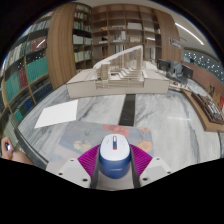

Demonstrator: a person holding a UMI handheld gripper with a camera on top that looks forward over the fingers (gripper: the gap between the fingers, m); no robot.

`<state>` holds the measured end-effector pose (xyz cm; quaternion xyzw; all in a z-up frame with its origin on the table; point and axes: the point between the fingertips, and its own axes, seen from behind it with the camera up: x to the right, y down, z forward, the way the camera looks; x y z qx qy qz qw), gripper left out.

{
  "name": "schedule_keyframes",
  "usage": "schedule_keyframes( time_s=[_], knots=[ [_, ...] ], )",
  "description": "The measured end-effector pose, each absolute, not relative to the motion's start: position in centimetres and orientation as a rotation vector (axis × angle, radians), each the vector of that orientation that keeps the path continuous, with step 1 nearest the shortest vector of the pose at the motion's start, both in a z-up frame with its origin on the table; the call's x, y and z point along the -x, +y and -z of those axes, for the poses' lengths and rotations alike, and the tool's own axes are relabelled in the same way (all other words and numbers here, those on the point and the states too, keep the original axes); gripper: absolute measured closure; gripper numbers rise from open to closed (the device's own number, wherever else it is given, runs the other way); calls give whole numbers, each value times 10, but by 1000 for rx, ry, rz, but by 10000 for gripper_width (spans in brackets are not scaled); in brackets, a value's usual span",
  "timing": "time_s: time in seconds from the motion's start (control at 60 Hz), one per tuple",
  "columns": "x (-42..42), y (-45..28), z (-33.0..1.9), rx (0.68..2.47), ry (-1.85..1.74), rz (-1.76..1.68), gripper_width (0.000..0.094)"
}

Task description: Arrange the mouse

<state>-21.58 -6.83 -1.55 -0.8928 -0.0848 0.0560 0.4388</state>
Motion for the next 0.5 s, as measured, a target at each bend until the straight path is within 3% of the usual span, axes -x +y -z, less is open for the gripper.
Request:
schedule_keyframes(
  time_s=[0.1,0.117,0.133,0.217,0.233,0.383,0.5],
  knots=[
    [214,-70,19,2268,-258,-148,377],
    [214,-72,20,2285,-260,-154,344],
    [213,-75,19,2303,-263,-164,229],
    [207,-81,-3,2290,-265,-192,43],
    [205,-82,-9,2278,-270,-199,91],
    [181,-112,-57,2210,-258,-306,94],
    [134,-139,-75,2170,-197,-292,97]
  ],
)
